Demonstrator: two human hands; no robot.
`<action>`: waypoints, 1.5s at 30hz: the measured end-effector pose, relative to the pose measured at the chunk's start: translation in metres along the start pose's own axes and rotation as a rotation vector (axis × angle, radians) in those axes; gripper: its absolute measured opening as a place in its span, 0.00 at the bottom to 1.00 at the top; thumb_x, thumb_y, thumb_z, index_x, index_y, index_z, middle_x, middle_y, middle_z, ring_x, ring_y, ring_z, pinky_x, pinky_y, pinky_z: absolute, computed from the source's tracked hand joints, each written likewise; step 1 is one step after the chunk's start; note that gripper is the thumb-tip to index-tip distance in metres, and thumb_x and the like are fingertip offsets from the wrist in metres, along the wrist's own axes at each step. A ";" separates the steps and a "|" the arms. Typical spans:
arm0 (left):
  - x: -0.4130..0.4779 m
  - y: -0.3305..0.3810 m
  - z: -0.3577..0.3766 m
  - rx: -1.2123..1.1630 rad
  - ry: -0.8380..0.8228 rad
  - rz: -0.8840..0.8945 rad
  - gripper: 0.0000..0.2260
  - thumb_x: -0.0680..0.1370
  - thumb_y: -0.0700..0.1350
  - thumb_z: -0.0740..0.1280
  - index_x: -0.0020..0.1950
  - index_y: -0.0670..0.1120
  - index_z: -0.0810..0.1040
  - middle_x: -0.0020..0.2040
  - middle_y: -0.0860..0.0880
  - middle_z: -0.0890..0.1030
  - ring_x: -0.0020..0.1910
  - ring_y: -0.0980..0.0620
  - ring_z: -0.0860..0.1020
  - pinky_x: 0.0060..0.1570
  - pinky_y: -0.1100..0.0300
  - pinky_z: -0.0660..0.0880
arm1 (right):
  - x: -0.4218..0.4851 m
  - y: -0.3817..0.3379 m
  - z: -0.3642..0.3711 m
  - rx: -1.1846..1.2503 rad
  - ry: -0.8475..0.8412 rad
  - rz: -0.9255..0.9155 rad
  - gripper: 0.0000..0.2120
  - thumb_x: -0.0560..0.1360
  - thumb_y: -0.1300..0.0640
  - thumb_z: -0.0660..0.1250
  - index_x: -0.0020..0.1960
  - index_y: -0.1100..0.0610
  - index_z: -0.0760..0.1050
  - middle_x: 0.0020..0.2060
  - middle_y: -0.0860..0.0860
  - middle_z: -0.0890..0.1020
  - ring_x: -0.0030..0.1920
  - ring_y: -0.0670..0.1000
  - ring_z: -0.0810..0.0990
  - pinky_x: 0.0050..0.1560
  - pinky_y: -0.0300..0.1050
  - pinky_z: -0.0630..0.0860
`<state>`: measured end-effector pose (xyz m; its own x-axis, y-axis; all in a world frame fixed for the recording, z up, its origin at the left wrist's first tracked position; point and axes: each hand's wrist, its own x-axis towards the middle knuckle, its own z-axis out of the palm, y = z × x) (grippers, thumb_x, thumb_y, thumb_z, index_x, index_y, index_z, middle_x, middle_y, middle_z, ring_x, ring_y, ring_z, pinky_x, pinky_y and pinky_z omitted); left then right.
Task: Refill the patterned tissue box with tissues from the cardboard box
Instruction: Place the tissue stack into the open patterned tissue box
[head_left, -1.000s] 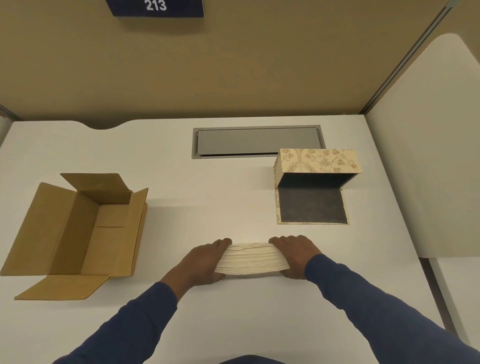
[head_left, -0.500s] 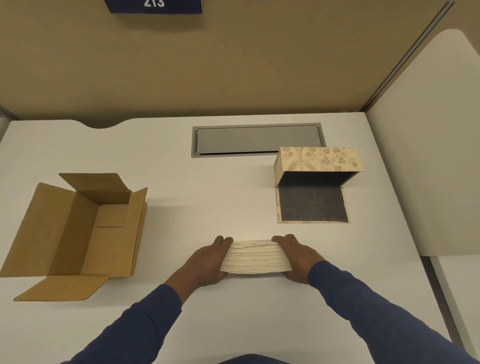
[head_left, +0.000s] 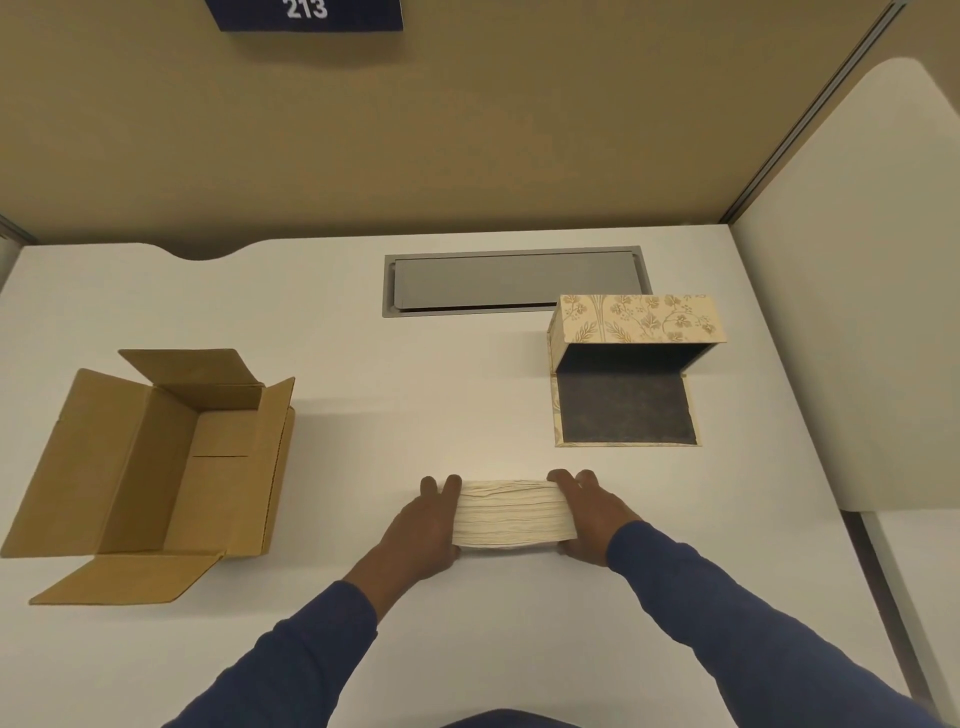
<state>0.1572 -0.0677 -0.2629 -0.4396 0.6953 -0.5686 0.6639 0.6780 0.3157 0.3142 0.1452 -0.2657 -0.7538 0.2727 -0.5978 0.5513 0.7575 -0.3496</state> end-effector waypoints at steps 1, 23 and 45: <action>0.000 0.000 0.000 -0.002 0.006 0.002 0.32 0.73 0.43 0.72 0.73 0.45 0.59 0.59 0.43 0.67 0.45 0.40 0.80 0.46 0.45 0.80 | -0.001 0.000 0.000 0.000 0.003 0.001 0.39 0.69 0.52 0.75 0.72 0.46 0.56 0.61 0.53 0.66 0.46 0.55 0.80 0.49 0.49 0.81; 0.012 -0.007 -0.041 -1.342 -0.121 -0.040 0.31 0.67 0.55 0.77 0.68 0.48 0.74 0.65 0.50 0.82 0.63 0.51 0.80 0.66 0.49 0.75 | -0.010 0.046 -0.050 1.140 -0.037 0.141 0.36 0.62 0.43 0.80 0.66 0.49 0.70 0.60 0.51 0.81 0.60 0.54 0.80 0.62 0.51 0.78; 0.124 0.111 -0.038 -1.463 -0.085 -0.245 0.19 0.78 0.45 0.70 0.67 0.45 0.73 0.63 0.44 0.81 0.59 0.44 0.80 0.63 0.44 0.76 | 0.023 0.127 -0.105 1.227 0.327 0.427 0.32 0.65 0.44 0.64 0.69 0.47 0.68 0.62 0.55 0.75 0.58 0.57 0.76 0.59 0.50 0.73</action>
<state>0.1531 0.1026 -0.2694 -0.3780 0.5505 -0.7443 -0.6248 0.4416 0.6439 0.3296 0.3098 -0.2486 -0.3986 0.6119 -0.6831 0.5955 -0.3938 -0.7002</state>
